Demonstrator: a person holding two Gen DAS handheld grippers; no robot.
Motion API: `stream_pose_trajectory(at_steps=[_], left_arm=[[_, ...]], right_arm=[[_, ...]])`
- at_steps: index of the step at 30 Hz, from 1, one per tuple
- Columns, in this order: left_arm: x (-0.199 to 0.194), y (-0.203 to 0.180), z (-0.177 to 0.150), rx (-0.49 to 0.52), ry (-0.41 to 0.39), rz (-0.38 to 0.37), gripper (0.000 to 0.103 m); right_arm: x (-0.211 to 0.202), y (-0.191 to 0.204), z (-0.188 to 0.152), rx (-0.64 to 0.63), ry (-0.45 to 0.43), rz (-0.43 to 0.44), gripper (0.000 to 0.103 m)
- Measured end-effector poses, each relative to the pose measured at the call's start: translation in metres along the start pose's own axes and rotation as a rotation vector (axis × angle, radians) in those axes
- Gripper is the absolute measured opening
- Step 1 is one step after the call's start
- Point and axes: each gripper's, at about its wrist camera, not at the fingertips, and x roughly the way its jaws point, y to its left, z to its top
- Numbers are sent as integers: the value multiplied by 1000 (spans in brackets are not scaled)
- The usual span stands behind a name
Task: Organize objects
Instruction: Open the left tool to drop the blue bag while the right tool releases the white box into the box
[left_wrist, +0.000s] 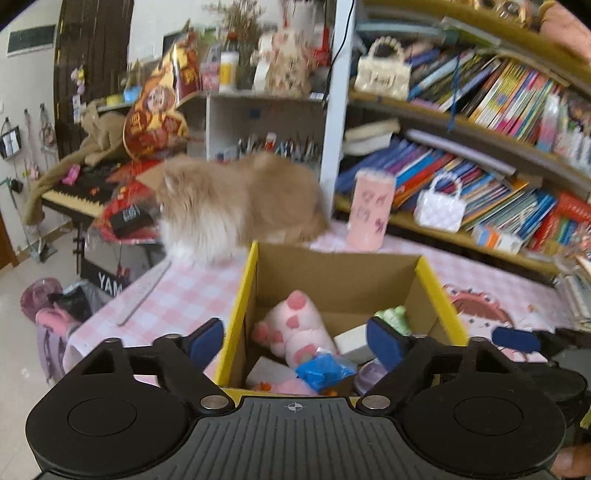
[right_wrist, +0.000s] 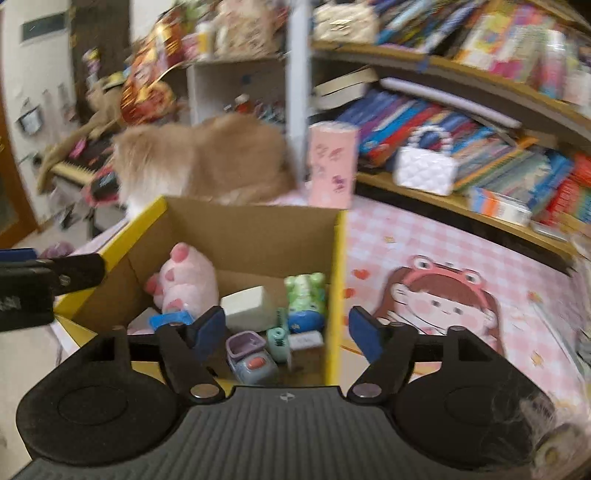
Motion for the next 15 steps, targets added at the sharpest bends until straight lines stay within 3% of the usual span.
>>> stream_pose_trajectory(at_steps=[3, 9, 15], left_arm=[[-18, -2, -6, 20, -18, -16, 95], [-35, -14, -37, 99, 28, -30, 99], [-51, -19, -67, 96, 76, -113, 103]], right_arm=[[-27, -1, -12, 51, -30, -73, 75], [-78, 2, -52, 165, -45, -221, 79], [-116, 5, -95, 247, -19, -359, 84]])
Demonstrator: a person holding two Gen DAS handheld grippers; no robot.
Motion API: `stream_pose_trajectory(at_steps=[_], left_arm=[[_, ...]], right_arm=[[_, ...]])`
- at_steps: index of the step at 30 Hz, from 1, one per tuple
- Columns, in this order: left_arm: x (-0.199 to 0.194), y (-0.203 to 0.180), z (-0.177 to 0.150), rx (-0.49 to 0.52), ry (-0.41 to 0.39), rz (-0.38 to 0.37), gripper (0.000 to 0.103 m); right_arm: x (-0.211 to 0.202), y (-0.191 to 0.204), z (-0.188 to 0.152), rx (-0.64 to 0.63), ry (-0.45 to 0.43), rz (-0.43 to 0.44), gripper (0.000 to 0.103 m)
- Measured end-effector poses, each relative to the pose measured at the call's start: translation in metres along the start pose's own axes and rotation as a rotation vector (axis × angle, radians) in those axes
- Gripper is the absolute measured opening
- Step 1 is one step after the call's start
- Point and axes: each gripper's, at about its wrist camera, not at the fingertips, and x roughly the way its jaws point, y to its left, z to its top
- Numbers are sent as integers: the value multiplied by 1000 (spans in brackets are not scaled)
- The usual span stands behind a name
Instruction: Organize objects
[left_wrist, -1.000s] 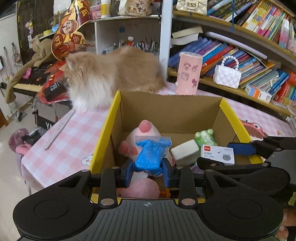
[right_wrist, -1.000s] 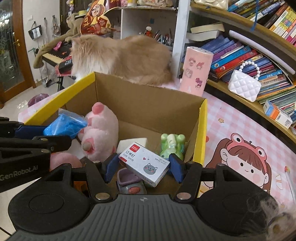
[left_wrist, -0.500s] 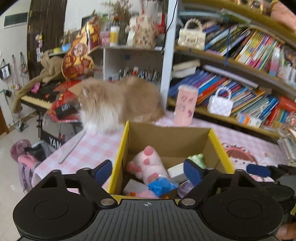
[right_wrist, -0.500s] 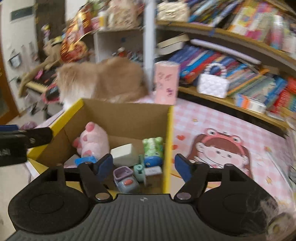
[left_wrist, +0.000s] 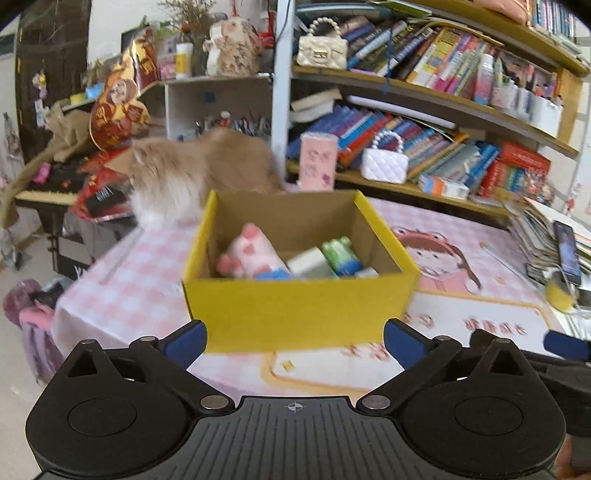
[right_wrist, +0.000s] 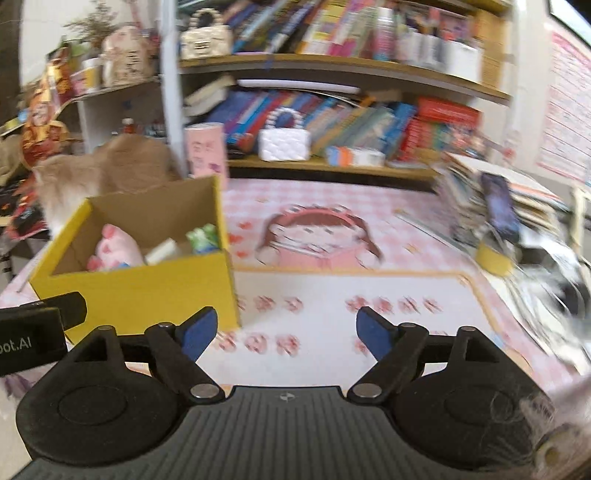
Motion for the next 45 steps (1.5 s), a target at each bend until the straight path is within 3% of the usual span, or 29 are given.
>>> stream_pose_trajectory(at_steps=[6, 12, 45], left_arm=[[-13, -15, -20, 50, 8, 2, 103], [-18, -27, -25, 122, 10, 32, 103], [-22, -44, -40, 129, 48, 75, 103]], right_arm=[[-24, -14, -30, 49, 20, -104, 93], [-32, -16, -36, 60, 11, -166, 103], [-40, -32, -41, 67, 27, -196, 103]])
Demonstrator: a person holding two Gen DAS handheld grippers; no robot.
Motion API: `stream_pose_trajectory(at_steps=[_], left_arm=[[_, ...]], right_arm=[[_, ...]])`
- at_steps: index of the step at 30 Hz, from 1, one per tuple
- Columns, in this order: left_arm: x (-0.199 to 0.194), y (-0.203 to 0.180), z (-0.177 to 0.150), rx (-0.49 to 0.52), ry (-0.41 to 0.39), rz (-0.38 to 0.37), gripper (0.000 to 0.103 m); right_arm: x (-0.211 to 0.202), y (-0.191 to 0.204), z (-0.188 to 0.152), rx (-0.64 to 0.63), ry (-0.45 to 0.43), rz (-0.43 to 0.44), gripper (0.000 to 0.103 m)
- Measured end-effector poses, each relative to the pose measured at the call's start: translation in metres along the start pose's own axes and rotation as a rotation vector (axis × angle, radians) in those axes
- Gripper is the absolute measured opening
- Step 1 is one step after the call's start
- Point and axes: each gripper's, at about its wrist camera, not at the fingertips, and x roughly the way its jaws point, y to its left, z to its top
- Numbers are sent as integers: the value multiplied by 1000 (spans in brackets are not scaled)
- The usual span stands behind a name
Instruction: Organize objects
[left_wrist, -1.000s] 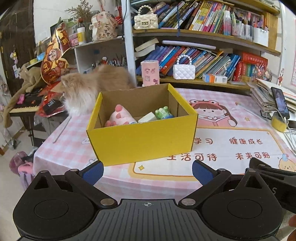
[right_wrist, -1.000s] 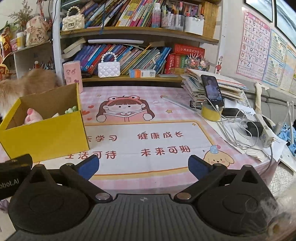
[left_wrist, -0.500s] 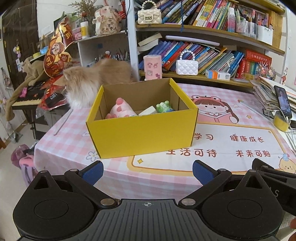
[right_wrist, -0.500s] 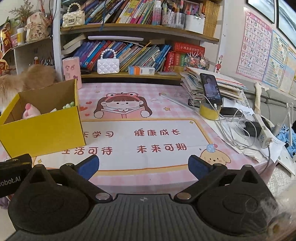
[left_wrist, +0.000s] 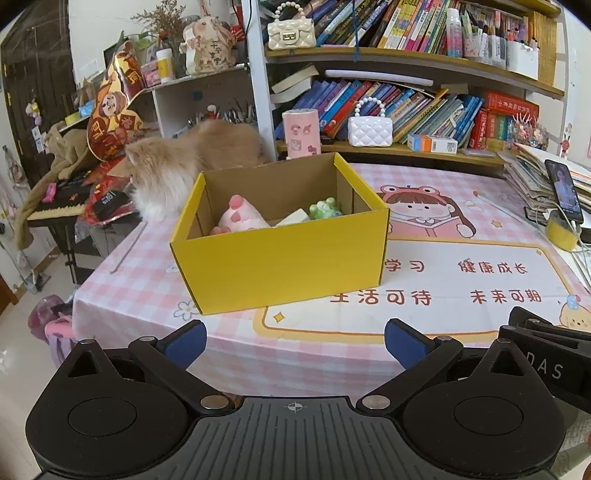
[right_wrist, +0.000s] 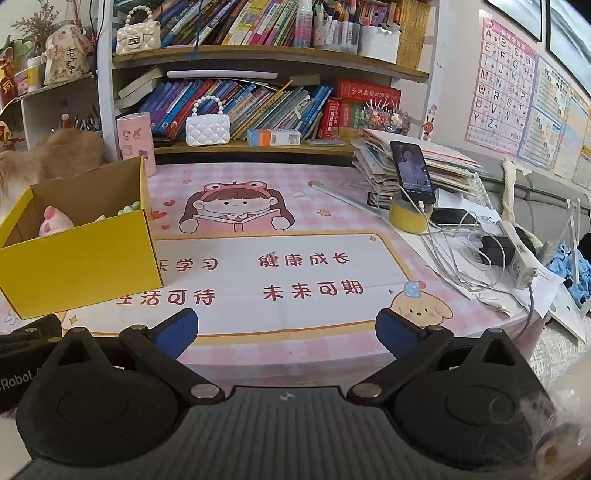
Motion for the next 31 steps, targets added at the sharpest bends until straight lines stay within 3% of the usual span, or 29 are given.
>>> stream_pose_trajectory(at_steps=[31], left_arm=[[2, -6, -1, -17, 39, -28, 103]], right_arm=[[6, -9, -4, 10, 35, -6, 103]])
